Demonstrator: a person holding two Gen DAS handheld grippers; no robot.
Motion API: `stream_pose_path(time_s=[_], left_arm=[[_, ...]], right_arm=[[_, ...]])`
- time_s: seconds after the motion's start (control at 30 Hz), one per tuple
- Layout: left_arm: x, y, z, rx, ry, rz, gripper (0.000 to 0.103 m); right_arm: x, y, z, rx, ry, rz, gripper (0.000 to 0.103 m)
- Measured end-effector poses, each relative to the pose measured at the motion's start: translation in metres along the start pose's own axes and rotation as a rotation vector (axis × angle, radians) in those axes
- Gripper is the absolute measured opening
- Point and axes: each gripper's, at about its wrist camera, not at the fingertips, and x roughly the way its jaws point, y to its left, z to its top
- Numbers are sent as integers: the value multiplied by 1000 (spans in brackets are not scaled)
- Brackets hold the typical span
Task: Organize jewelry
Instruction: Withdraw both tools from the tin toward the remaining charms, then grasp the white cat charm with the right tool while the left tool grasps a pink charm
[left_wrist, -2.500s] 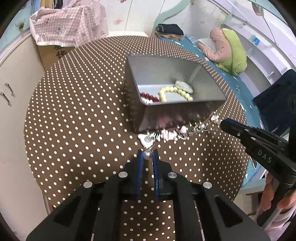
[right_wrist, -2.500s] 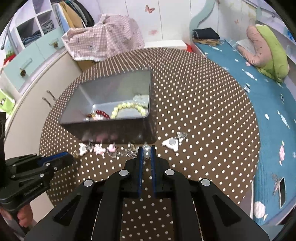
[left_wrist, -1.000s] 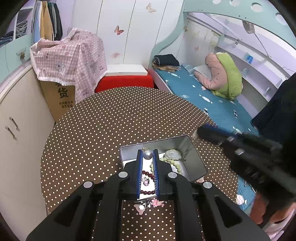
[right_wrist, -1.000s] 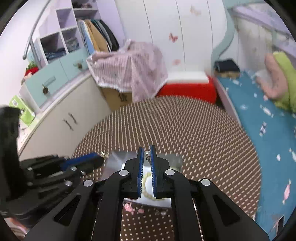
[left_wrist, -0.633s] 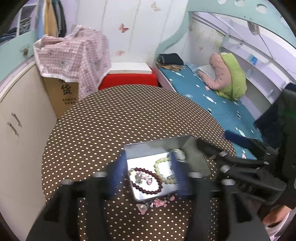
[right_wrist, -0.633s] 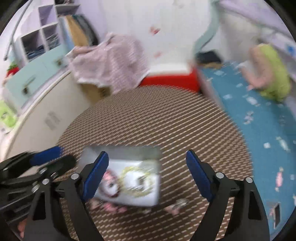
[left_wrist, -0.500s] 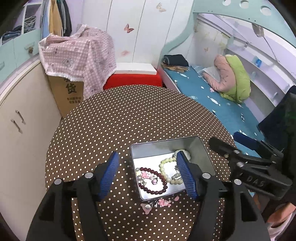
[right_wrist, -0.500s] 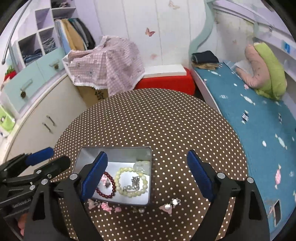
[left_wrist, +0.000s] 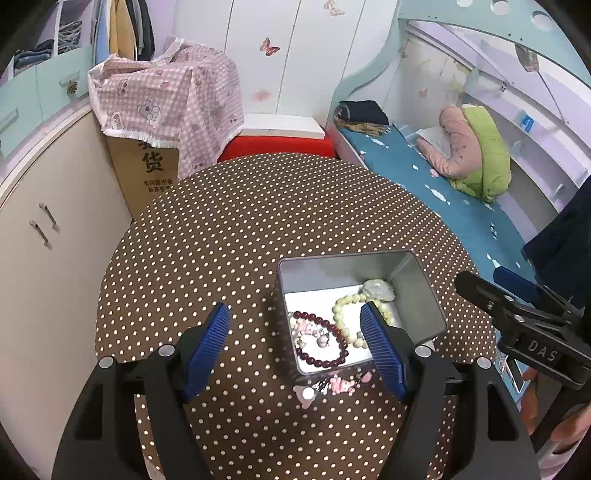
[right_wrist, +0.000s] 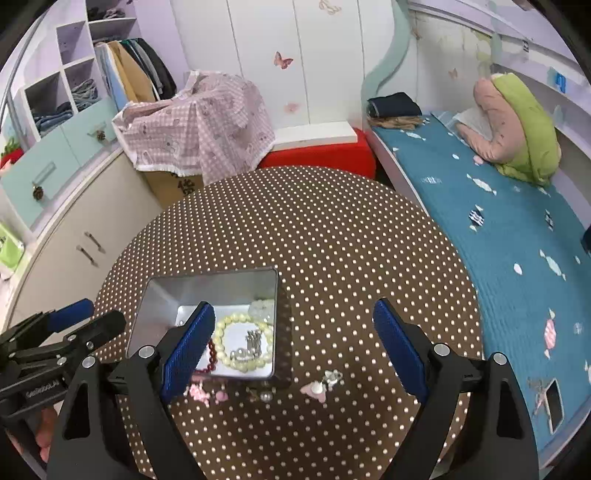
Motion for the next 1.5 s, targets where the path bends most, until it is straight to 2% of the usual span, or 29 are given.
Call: stream_pose_path(time_s=[0.17,0.33,0.47,0.57,0.63,0.73,0.9,0.97,1.03,1.17,1.23,1.4,1.43,1.5], left_arm=[[1,7,-10,-22,21,17,76],[4,15,-24,-40,56,24,77],[9,20,-36,-51,85,32,77],[14,21,-48,-55,96,38,78],[19,21,-56,-52,102,45,81],[30,19,-69,-38,105,109,81],[41,19,-82,-50,108,47,81],[42,18,-85,-62,78,36,81],[42,15,-89,-54,51,54,81],[47,5,-90,-24,58,82,81],[50,0,-89,-12,64,95,81],[56,-6,-84,18,76,92,81],[56,-7,-84,23,78,95,81],[57,-9,-85,33,85,102,80]], right_arm=[[-3,-8,-16,8,11,3,85],[-13,-14,-38,-10,-84,85,85],[-17,-15,-60,-39,-154,-3,85],[-14,-16,-74,-60,-161,-21,85],[-11,-12,-80,-95,-145,-29,85],[-3,-16,-92,-87,-118,-32,85],[8,-31,-99,-37,-113,-64,85],[16,-36,-98,-19,-87,-73,85],[25,-40,-97,-6,-57,-65,85],[44,-45,-97,8,-1,-36,84],[49,-42,-97,-25,3,-53,80],[57,-34,-97,-106,4,-83,54],[58,-34,-97,-109,-1,-72,51],[57,-32,-94,-115,-5,-65,37]])
